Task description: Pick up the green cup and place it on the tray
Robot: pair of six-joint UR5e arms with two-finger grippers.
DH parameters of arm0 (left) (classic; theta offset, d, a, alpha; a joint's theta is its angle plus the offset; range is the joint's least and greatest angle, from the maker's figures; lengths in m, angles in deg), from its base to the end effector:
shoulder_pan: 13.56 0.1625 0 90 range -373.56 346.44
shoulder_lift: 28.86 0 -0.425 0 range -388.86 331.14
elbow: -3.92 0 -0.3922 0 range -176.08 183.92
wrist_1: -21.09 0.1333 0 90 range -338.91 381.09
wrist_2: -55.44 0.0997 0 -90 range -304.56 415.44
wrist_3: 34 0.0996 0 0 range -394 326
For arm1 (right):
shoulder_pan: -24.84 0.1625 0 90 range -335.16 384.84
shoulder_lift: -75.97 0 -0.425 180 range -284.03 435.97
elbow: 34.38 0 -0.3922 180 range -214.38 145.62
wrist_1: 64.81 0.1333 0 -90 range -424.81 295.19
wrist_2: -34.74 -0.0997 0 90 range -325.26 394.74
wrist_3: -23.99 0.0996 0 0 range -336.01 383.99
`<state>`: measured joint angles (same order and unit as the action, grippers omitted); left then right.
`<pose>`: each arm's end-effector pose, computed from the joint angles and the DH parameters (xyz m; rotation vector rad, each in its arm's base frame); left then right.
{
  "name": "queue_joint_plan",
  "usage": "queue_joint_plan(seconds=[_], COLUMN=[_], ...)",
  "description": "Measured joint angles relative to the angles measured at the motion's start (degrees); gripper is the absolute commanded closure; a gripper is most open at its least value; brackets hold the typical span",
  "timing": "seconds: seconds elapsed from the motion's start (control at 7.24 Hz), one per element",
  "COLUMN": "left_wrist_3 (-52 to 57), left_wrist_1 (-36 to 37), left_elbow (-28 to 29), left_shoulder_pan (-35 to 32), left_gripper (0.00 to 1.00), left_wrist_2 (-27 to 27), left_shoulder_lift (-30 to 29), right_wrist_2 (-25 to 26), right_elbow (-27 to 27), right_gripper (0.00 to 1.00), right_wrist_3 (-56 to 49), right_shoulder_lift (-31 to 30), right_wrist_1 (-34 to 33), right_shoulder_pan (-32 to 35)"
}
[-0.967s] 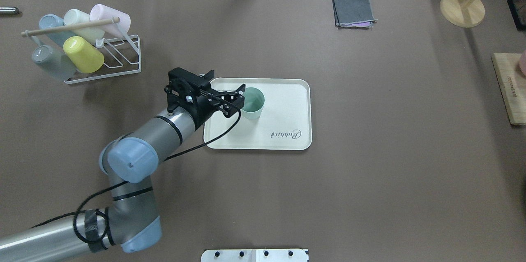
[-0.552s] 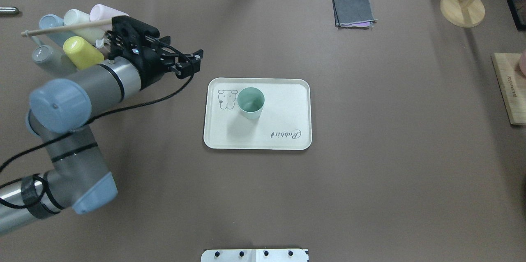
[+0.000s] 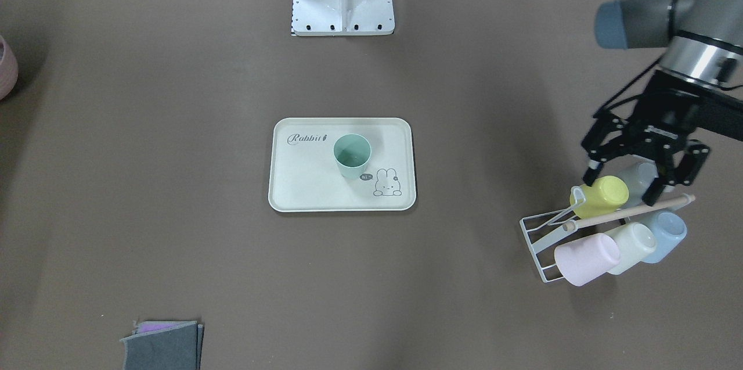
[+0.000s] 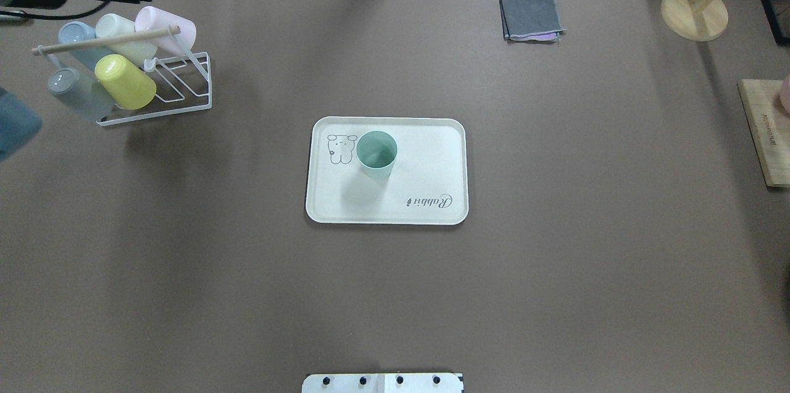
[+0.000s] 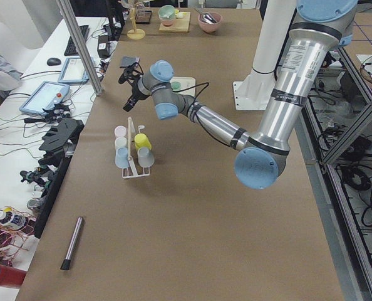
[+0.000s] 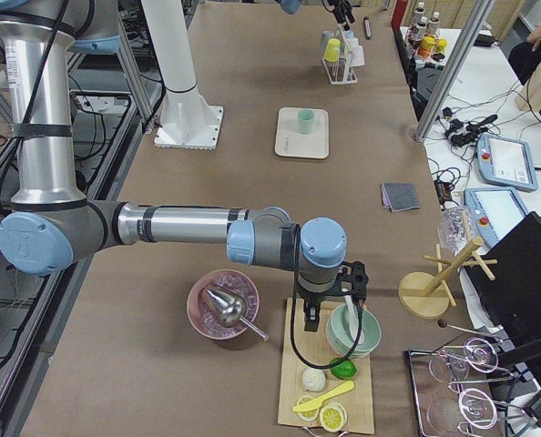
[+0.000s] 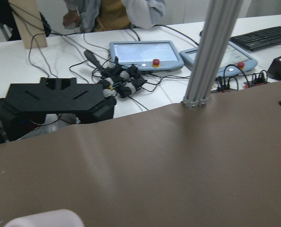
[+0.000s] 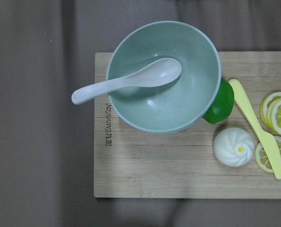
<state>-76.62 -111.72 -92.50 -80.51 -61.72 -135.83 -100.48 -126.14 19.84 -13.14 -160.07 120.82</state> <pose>0.1562 -0.5914 0.3578 0.7215 0.9633 -0.0256 0.1138 -0.4856 0.6439 0.0267 -0.7899 0.0482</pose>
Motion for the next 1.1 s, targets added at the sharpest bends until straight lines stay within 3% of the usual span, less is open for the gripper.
queue_joint_plan(seconds=[0.41, 0.83, 1.1], left_wrist_3=[10.68, 31.56, 39.00], left_wrist_1=[3.88, 21.51, 29.25], left_elbow=[5.76, 7.16, 7.21], left_shoulder_pan=[-15.80, -24.44, -26.30], left_gripper=[0.03, 0.03, 0.03], left_wrist_2=[-13.80, -16.82, -16.72], left_shoulder_lift=[6.69, 7.59, 7.46], right_wrist_2=[-0.52, -1.55, -1.67], right_elbow=[0.01, 0.10, 0.21], right_gripper=[0.00, 0.00, 0.00], right_wrist_3=[-0.01, -0.12, -0.08], right_shoulder_lift=[-0.12, -0.42, -0.45], right_wrist_1=[0.00, 0.06, 0.02], right_shoulder_pan=[0.00, 0.00, 0.00])
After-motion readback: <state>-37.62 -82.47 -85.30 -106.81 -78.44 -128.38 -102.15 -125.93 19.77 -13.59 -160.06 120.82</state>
